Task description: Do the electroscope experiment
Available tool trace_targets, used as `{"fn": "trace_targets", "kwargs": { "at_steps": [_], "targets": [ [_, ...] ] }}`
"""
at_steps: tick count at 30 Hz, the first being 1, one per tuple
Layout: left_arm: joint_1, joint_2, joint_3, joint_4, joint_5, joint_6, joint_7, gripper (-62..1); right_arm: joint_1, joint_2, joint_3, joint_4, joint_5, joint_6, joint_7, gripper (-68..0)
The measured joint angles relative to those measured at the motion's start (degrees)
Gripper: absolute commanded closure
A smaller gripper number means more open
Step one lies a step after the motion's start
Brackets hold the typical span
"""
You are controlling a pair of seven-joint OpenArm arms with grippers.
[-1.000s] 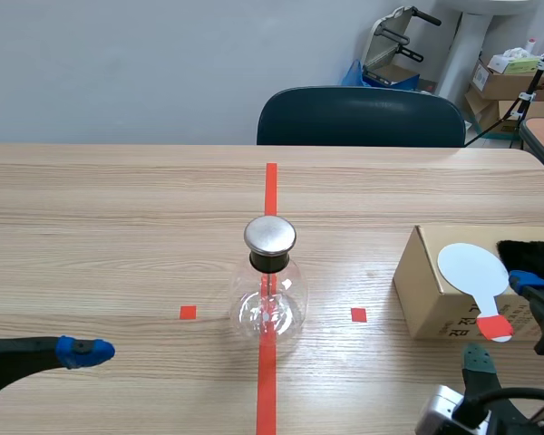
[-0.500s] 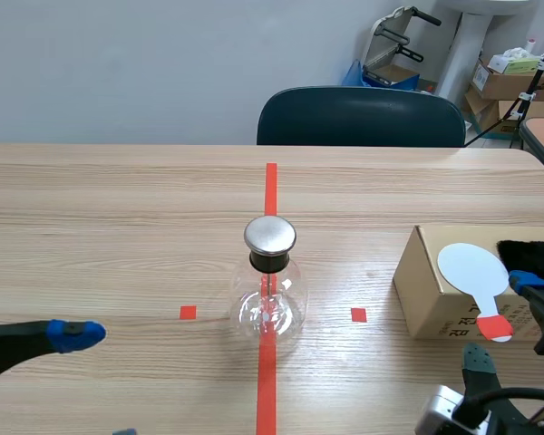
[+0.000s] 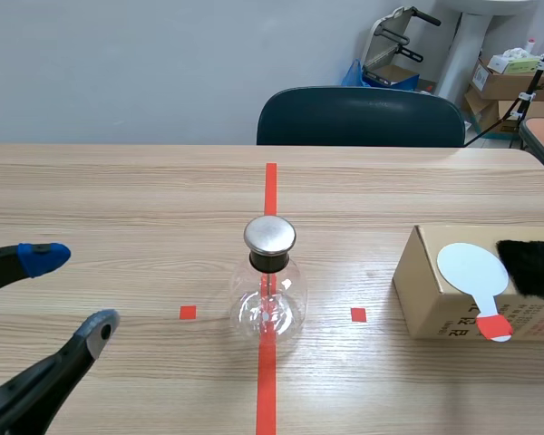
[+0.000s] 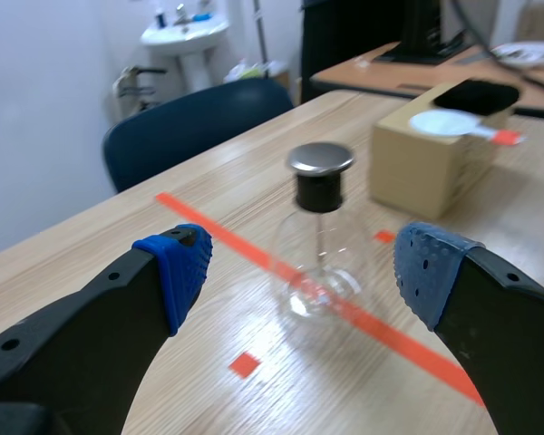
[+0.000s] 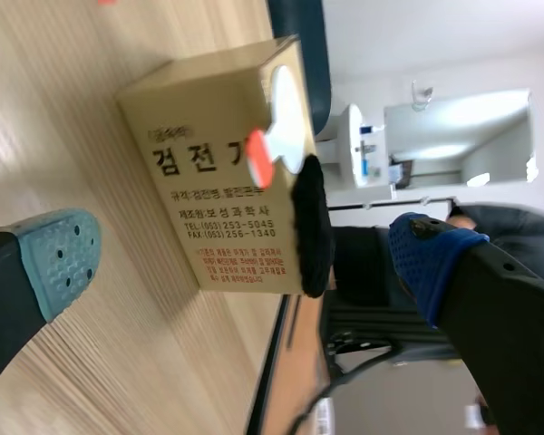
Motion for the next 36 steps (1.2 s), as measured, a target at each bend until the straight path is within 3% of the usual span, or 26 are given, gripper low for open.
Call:
{"fn": "trace_targets", "kwargs": {
  "at_steps": [3, 8, 11, 13, 17, 20, 22, 29, 33, 36],
  "targets": [
    [0.15, 2.93, -3.98, 0.0, 0.02, -0.02, 2.89, -44.8, -3.74, 3.65, -0.37, 8.92, 10.64, 9.2, 0.35, -67.9],
    [3.91, 6.62, -11.43, 0.02, 0.04, -0.04, 2.95, -44.8, -2.38, 15.04, -0.61, 23.85, 33.33, 25.09, -10.8, -67.9],
    [6.36, 9.03, -15.13, 0.02, 0.11, -0.11, 3.58, -44.8, 1.09, 21.97, -0.61, 29.33, 46.49, 32.11, -15.72, -67.9],
    [7.28, 10.47, -17.18, 0.02, 0.24, -0.24, 5.35, -44.8, 3.74, 26.38, -0.85, 31.19, 54.38, 35.15, -17.51, -67.9],
    [7.89, 12.63, -21.42, 0.02, 0.2, -0.2, 9.55, -44.8, 10.82, 32.5, -4.92, 32.44, 65.0, 36.17, -24.15, -67.9],
    [7.89, 13.6, -23.54, 1.2, 0.15, -0.2, 13.66, -44.8, 16.96, 34.34, -10.8, 32.44, 69.42, 36.2, -29.2, -67.9],
    [7.89, 13.92, -24.17, 3.58, 0.15, -0.22, 15.34, -44.8, 20.24, 34.86, -14.45, 32.44, 71.49, 36.2, -29.53, -67.9],
    [7.85, 16.87, -24.59, 16.17, 0.31, -0.22, 24.68, -44.8, 27.36, 34.99, -24.09, 32.33, 72.98, 36.2, -30.16, -67.9],
    [7.13, 21.88, -24.59, 19.04, 5.16, -0.24, 28.06, -44.8, 28.15, 34.56, -25.77, 32.33, 72.96, 36.17, -30.16, -67.9],
    [5.95, 25.24, -24.35, 18.84, 6.01, -0.7, 30.16, -44.8, 28.04, 34.56, -25.81, 32.33, 72.96, 36.17, -31.3, -67.9]
  ]
}}
